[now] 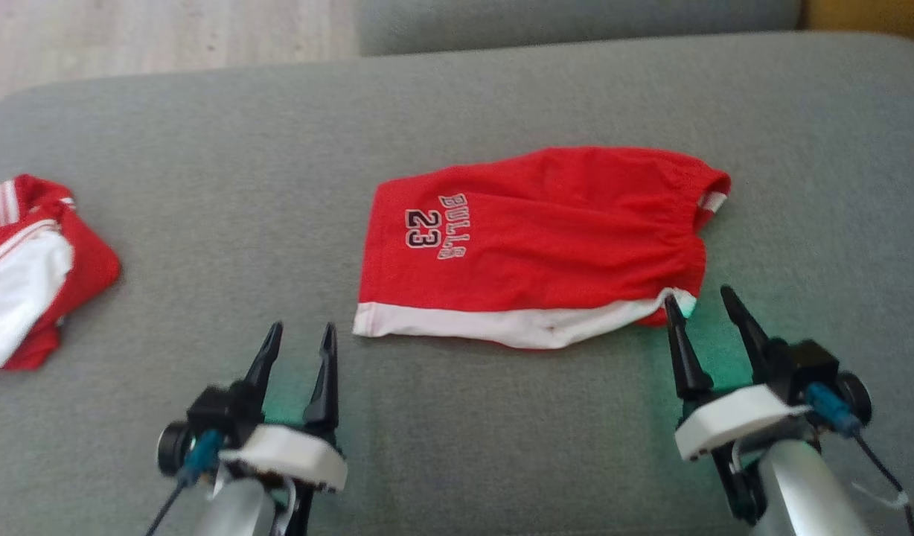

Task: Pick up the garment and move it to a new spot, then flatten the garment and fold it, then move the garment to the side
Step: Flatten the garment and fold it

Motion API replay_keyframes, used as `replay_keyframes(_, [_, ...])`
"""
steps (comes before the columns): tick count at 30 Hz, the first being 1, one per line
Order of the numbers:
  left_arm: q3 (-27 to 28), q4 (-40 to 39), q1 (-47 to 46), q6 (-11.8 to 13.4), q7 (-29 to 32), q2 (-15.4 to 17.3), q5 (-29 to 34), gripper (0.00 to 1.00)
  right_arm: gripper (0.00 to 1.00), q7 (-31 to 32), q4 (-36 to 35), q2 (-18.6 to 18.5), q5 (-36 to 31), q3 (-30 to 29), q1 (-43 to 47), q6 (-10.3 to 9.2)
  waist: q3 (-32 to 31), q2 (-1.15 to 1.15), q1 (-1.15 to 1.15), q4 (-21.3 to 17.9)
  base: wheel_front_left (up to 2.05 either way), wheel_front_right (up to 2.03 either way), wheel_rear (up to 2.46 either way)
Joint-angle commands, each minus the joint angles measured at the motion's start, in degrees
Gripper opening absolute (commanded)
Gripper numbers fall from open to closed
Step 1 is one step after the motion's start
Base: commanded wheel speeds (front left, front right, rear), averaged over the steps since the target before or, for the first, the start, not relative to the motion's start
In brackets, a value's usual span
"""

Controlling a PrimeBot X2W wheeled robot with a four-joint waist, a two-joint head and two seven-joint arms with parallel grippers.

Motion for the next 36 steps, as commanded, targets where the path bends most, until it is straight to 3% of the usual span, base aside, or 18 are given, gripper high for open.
replay_keyframes(1, [0.6, 0.4, -2.9, -0.4, -0.3, 0.1, -1.3, 1.00, 1.00, -0.7, -1.9, -0.1, 0.3, 1.6, -2.6, -0.04, 1.8, 0.00, -0.01, -1.8, 0.00, 0.00, 0.00])
replay_keyframes(10, [-3.1, 8.5, -8.2, -1.3, -0.3, 0.1, -6.2, 1.00, 1.00, -0.7, -2.8, -0.1, 0.1, 1.0, -4.4, -0.04, 4.8, 0.00, -0.01, -5.4, 0.00, 0.00, 0.00])
replay_keyframes(23, [-4.3, 9.9, -9.6, -1.7, -0.3, 0.1, -7.3, 1.00, 1.00, -0.7, -3.1, -0.1, 1.0, 0.8, -4.9, -0.04, 5.9, 0.00, -0.01, -6.3, 0.00, 0.00, 0.00])
replay_keyframes(25, [-4.4, 10.1, -9.8, -1.7, -0.3, 0.1, -7.3, 0.71, 1.00, -0.7, -3.0, -0.1, 1.3, 0.9, -5.0, -0.04, 5.9, 0.00, -0.01, -6.2, 0.00, 0.00, 0.00])
replay_keyframes(26, [-4.4, 10.2, -9.9, -1.7, -0.3, 0.1, -7.3, 0.62, 1.00, -0.7, -3.0, -0.1, 1.4, 0.9, -5.0, -0.04, 6.0, 0.00, -0.01, -6.2, 0.00, 0.00, 0.00])
replay_keyframes(28, [-4.6, 10.7, -10.2, -1.8, -0.3, 0.1, -7.1, 0.17, 1.00, -0.7, -2.8, -0.1, 1.6, 1.0, -5.2, -0.04, 6.0, 0.00, -0.01, -6.2, 0.00, 0.00, 0.00])
replay_keyframes(30, [-4.6, 11.1, -10.3, -1.8, -0.3, 0.1, -7.1, 0.00, 1.00, -0.7, -2.5, -0.1, 1.8, 1.0, -5.4, -0.04, 5.9, 0.00, -0.01, -6.1, 0.00, 0.00, 0.00])
replay_keyframes(36, [-3.4, 8.8, -9.2, -1.8, -0.3, 0.1, -6.4, 0.00, 1.00, -0.7, -1.3, -0.1, 2.8, 2.2, -5.1, -0.04, 5.2, 0.00, -0.01, -5.5, 0.00, 0.00, 0.00])
